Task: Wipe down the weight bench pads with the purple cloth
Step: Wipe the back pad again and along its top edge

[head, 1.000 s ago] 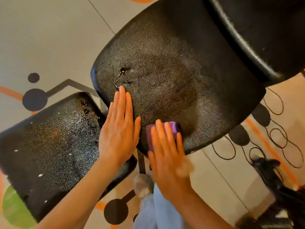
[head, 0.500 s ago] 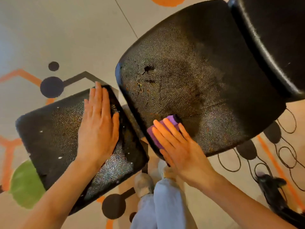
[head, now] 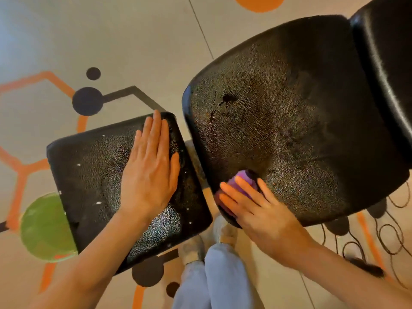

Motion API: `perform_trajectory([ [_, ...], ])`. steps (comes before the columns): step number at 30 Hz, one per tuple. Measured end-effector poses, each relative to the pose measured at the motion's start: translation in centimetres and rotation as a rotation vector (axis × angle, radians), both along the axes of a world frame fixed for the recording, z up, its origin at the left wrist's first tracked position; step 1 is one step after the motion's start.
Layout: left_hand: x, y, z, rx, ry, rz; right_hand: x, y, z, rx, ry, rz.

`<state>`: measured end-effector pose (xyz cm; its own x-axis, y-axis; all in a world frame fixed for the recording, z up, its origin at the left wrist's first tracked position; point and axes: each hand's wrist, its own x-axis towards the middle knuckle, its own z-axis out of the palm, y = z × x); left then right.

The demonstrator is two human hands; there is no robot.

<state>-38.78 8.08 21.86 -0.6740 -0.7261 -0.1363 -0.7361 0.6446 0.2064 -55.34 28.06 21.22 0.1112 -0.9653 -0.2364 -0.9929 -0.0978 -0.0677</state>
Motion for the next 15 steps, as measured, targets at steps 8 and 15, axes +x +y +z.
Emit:
perform_trajectory([
  [8,0.2,0.1,-0.3,-0.007,0.020,0.002,-2.1,-16.4,-0.7,-0.172,-0.035,-0.255],
  [15,0.2,0.0,-0.2,-0.008,0.038,0.018,0.5,-4.4,-0.6,-0.055,-0.001,0.015],
])
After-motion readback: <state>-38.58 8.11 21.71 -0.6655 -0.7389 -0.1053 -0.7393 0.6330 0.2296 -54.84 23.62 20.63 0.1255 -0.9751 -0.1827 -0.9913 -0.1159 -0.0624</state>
